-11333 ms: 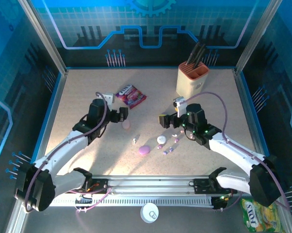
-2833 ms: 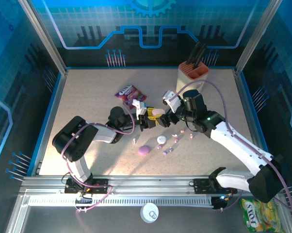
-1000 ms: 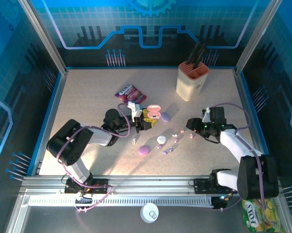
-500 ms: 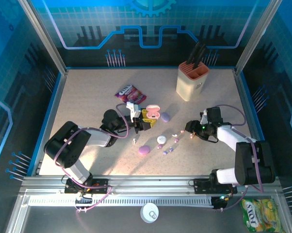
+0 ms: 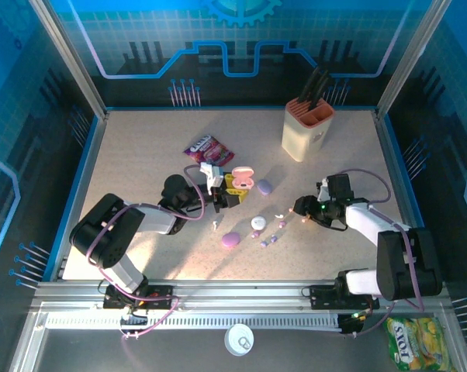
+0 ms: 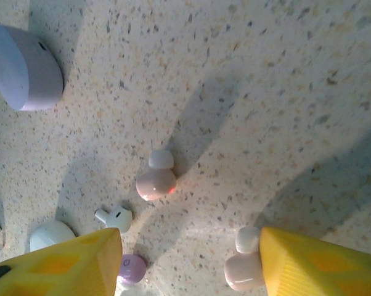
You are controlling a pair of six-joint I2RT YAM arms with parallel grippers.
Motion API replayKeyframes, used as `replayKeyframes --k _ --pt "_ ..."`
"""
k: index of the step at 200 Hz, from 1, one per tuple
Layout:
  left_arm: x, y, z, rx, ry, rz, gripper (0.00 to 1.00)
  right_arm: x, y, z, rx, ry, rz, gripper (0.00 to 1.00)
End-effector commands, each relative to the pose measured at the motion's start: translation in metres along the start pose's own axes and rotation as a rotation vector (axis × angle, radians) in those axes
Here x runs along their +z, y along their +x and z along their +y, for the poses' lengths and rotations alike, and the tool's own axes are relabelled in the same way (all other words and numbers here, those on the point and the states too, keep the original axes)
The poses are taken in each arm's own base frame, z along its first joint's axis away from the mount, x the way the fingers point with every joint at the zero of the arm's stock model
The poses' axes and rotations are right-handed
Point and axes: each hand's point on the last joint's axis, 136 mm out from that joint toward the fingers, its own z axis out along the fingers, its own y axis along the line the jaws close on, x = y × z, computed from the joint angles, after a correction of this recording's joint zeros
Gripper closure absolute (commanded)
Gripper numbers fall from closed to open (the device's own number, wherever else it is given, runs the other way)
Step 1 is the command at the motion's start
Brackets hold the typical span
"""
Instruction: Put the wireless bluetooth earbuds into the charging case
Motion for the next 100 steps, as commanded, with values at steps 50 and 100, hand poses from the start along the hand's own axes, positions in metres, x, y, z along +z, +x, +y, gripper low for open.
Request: replayKeyframes --k 50,100 --pt "-0.004 -0.011 -0.004 0.060 0.005 -0.030 0.61 -0.004 0.027 0.002 0.011 0.012 0.047 0.40" --pt "-0.006 -0.010 0.001 0.060 -0.009 -0.027 0.61 -0.001 0.041 0.016 -0.011 -0.017 0.079 0.40"
